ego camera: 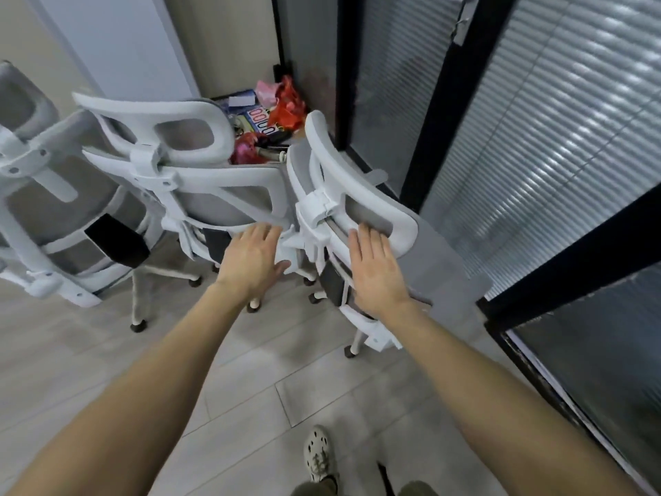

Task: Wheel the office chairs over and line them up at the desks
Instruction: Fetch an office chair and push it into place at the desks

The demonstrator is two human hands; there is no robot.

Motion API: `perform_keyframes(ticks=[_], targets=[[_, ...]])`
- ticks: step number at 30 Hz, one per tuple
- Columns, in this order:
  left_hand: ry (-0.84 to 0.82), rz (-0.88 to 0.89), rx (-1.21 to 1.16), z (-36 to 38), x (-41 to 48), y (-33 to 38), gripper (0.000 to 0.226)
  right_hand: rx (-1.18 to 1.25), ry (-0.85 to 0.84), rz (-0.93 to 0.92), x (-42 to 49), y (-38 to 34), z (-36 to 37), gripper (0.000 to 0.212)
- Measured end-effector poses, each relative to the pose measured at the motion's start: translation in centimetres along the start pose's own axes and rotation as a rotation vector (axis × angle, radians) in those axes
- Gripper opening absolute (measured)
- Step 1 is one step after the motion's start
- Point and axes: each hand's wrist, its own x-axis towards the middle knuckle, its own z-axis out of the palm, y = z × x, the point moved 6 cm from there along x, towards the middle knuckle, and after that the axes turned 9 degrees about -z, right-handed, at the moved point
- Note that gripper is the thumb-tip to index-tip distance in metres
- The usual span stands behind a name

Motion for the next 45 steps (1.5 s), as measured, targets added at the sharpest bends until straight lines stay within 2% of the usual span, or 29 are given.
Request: perform_keyframes(ticks=[5, 9, 12, 16, 19, 26, 32, 38, 41, 45], targets=[[0.111, 0.239, 0.038, -1.0, 3.2, 7.4, 0.106, 0.123, 0.032, 0.072, -5.8, 5.2, 1.1, 0.106], [0.056, 0.401, 0.108, -0.1, 3.6, 12.6, 0.124, 0.181, 0.068, 0.057, -10.3, 10.0, 2.1, 0.107], [0.040, 0.448, 0.128, 0.7, 3.1, 16.2, 0.133, 0.255, 0.160, 0.054, -13.0, 13.6, 2.9, 0.106], [0.109, 0.441, 0.137, 0.4, 1.4, 21.2, 0.133, 0.310, 0.335, 0.029, -15.3, 17.9, 3.9, 0.102], [0.173, 0.374, 0.124, 0.3, -0.8, 24.4, 0.131, 0.292, 0.398, -0.033, -17.1, 20.8, 5.3, 0.099], [0.215, 0.152, 0.080, 1.3, -8.5, 31.4, 0.128, 0.318, 0.324, -0.124, -22.0, 25.0, 7.4, 0.098], [0.228, -0.010, 0.067, 1.9, -16.4, 35.5, 0.123, 0.370, 0.295, -0.273, -26.6, 26.4, 8.5, 0.106], [0.286, -0.172, 0.093, 1.8, -27.1, 37.1, 0.115, 0.394, 0.392, -0.498, -31.1, 24.3, 6.2, 0.106], [0.250, -0.275, 0.113, 2.0, -33.2, 37.8, 0.116, 0.407, 0.399, -0.571, -34.2, 21.7, 4.8, 0.109], [0.199, -0.435, 0.134, 2.6, -41.6, 37.9, 0.121, 0.484, 0.412, -0.700, -38.0, 17.3, 2.8, 0.102]])
